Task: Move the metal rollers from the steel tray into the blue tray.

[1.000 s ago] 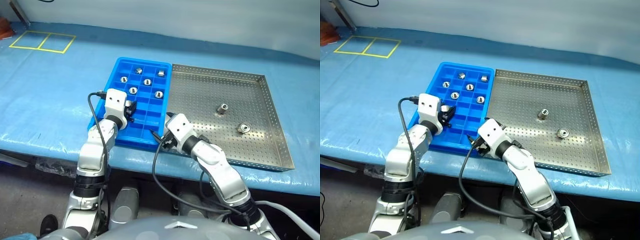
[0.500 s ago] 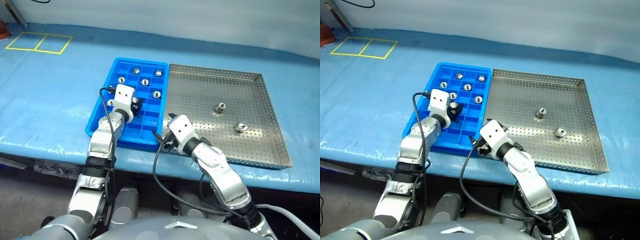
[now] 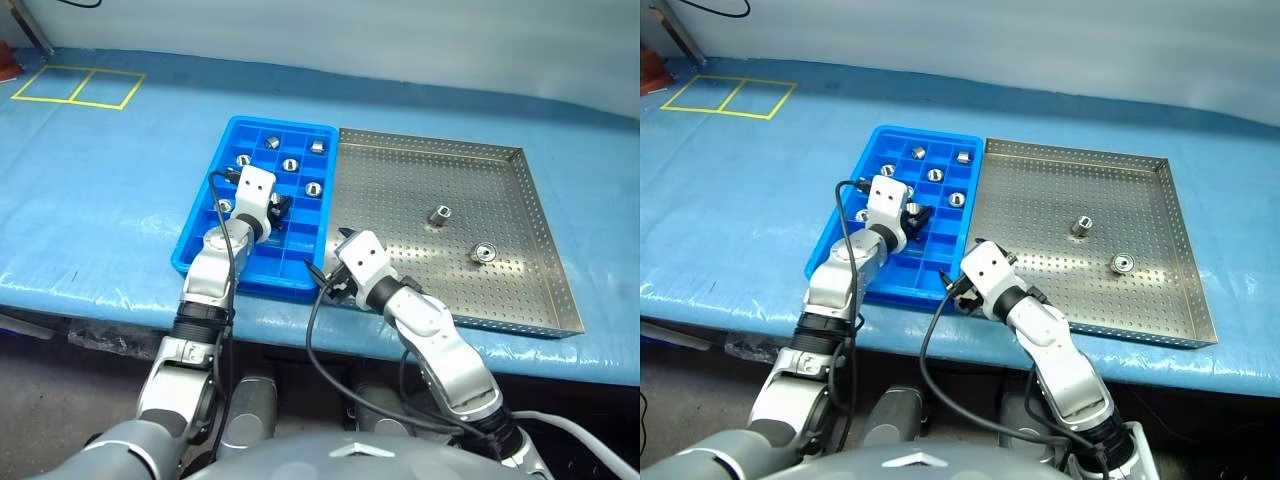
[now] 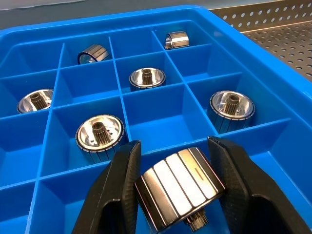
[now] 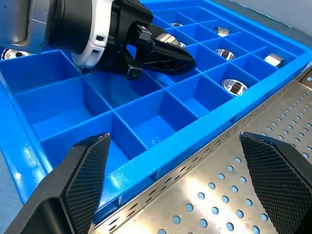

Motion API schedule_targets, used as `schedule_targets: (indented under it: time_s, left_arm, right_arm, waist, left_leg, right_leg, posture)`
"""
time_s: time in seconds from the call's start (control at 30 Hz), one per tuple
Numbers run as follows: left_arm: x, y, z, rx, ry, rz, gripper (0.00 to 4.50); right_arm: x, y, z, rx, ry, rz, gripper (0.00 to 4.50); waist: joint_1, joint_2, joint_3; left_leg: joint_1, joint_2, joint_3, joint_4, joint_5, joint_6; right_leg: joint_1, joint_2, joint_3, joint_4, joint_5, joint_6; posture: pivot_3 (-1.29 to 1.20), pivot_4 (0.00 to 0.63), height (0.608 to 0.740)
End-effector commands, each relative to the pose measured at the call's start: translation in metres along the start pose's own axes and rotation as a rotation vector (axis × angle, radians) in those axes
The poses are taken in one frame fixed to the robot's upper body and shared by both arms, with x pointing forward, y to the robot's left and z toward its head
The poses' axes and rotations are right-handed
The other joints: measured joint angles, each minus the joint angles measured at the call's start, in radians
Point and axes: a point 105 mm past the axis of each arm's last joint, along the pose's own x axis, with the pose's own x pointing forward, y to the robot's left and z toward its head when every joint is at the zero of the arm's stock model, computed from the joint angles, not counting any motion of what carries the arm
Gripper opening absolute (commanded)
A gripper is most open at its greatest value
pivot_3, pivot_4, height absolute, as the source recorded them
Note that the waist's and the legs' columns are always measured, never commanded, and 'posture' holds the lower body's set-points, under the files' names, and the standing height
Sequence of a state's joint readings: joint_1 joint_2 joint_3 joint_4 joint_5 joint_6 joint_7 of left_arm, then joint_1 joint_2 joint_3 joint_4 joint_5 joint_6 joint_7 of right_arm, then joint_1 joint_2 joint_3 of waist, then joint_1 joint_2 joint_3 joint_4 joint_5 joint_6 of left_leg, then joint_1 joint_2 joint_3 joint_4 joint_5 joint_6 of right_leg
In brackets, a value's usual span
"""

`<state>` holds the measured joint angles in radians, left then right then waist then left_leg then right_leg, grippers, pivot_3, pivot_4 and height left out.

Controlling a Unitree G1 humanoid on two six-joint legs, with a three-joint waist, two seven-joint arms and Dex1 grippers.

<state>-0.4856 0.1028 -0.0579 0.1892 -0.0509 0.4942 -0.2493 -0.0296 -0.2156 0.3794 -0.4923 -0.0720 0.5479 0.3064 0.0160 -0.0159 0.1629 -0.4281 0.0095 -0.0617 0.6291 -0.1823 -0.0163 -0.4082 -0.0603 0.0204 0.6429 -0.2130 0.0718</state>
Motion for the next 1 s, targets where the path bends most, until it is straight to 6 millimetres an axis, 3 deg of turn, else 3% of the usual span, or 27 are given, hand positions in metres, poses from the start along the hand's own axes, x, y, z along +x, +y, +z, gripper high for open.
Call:
schedule_targets:
  time_s: [0.03, 0.13, 0.33, 0.43, 0.7, 1.0]
  left_arm:
    - [-0.004, -0.004, -0.008, -0.029, 0.022, -0.016, 3.5]
    - [-0.01, 0.002, -0.007, -0.007, 0.014, 0.016, 4.47]
    - [-0.028, 0.014, 0.008, 0.03, -0.08, 0.088, 4.47]
    - [-0.044, 0.01, 0.029, -0.024, -0.221, 0.071, 4.47]
    - [-0.078, -0.018, 0.046, 0.081, -0.391, -0.046, 4.47]
    - [-0.091, -0.038, 0.041, -0.007, -0.414, -0.143, 4.47]
  right_arm:
    - [-0.004, -0.002, 0.012, -0.008, -0.046, -0.022, 4.5]
    - [-0.005, -0.002, 0.011, -0.005, -0.045, -0.024, 4.5]
    - [-0.003, -0.003, 0.012, -0.007, -0.047, -0.023, 4.5]
    - [-0.001, -0.009, 0.012, -0.017, -0.045, -0.047, 4.5]
    - [0.009, -0.07, 0.009, -0.005, 0.004, -0.362, 4.5]
    - [0.019, -0.129, -0.003, 0.038, 0.073, -0.623, 4.5]
  waist:
    - [-0.002, 0.0, 0.0]
    - [-0.005, 0.0, 0.0]
    - [-0.021, 0.0, 0.0]
    - [-0.022, 0.0, 0.0]
    - [-0.006, 0.0, 0.0]
    - [0.004, 0.0, 0.0]
  left_leg:
    - [0.0, 0.0, 0.0, 0.0, 0.0, 0.0]
    - [0.0, 0.0, 0.0, 0.0, 0.0, 0.0]
    - [0.0, 0.0, 0.0, -0.001, 0.0, 0.0]
    - [0.0, 0.0, 0.0, -0.001, 0.0, 0.0]
    - [-0.001, 0.0, 0.001, -0.001, 0.0, 0.0]
    - [-0.001, 0.0, 0.001, -0.002, 0.0, 0.0]
  right_leg:
    - [0.0, 0.0, 0.0, 0.0, 0.0, 0.0]
    - [0.0, 0.0, 0.0, 0.0, 0.0, 0.0]
    - [-0.001, 0.0, 0.0, 0.0, 0.0, 0.0]
    - [-0.001, 0.0, 0.0, 0.0, 0.0, 0.0]
    - [-0.002, 0.0, 0.0, 0.0, 0.0, -0.001]
    - [-0.002, 0.0, 0.0, 0.0, 0.0, -0.002]
  posture:
    - [0.04, 0.15, 0.74]
    - [0.04, 0.15, 0.74]
    - [0.05, 0.15, 0.74]
    - [0.07, 0.15, 0.74]
    - [0.11, 0.15, 0.74]
    - [0.14, 0.15, 0.74]
